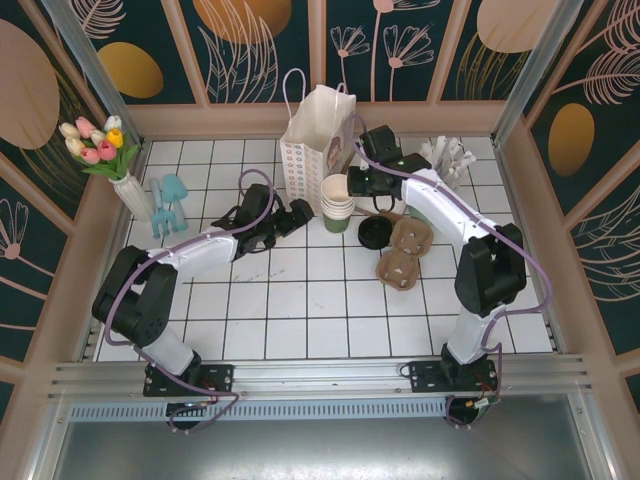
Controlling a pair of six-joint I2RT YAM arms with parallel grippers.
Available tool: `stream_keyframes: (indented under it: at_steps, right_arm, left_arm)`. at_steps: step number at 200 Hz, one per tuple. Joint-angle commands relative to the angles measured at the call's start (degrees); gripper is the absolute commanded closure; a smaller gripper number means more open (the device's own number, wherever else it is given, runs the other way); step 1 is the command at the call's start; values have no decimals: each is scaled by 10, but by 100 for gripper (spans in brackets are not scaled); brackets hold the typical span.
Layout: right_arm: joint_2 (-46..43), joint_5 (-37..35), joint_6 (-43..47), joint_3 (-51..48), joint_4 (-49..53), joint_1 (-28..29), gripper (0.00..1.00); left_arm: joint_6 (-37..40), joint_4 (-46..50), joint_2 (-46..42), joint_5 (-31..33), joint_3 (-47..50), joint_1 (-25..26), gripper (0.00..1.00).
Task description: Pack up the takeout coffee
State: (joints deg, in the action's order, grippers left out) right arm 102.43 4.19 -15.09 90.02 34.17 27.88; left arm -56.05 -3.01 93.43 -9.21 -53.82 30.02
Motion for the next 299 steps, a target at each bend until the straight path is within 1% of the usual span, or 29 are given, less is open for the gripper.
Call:
stream_keyframes:
  at_steps: [1, 5, 25, 49, 65, 90, 149, 183, 212, 229, 252, 269, 281, 299]
  right_arm:
    - [-3, -13, 9, 24, 11, 5, 95]
    - [-3, -12, 10, 26, 11, 5, 96]
    - [-6, -1, 16, 30, 7, 4, 100]
    - [-12, 10, 19, 33, 2, 4, 100]
    - [-23, 0, 19, 32, -3, 4, 100]
    - [-30, -15, 25, 51, 19, 4, 100]
    - [-59, -12, 27, 84, 38, 4, 100]
    - [-99, -16, 19, 87, 50, 13, 100]
    - [-135, -35, 14, 95, 89, 31, 100]
    - [-159, -46, 4, 86, 107, 66, 100]
    - [-194, -46, -29, 41, 104, 100, 100]
    - [-209, -34, -58, -9, 77, 125, 100]
    - [-213, -27, -77, -50, 52, 138, 100]
    - [-212, -45, -107, -104, 15, 151, 100]
  left_arm:
    - [-4, -5, 8, -11, -15, 6, 1]
    - [-4, -4, 7, -10, -31, 6, 1]
    - [-2, -1, 4, -9, -34, 5, 1]
    - [0, 3, 2, -6, -36, 5, 1]
    - [0, 6, 1, -4, -37, 6, 1]
    - [1, 10, 1, -2, -37, 5, 1]
    - [6, 15, -3, 1, -43, 6, 1]
    - [13, 24, -30, 10, -37, 5, 1]
    - [29, 53, -68, 9, -31, 5, 1]
    - [36, 83, -105, 36, -22, 5, 1]
    - [40, 148, -148, 104, -2, 5, 1]
    - [39, 188, -164, 148, 9, 6, 1]
    - [35, 205, -171, 167, 17, 5, 1]
    - [23, 220, -180, 187, 29, 6, 1]
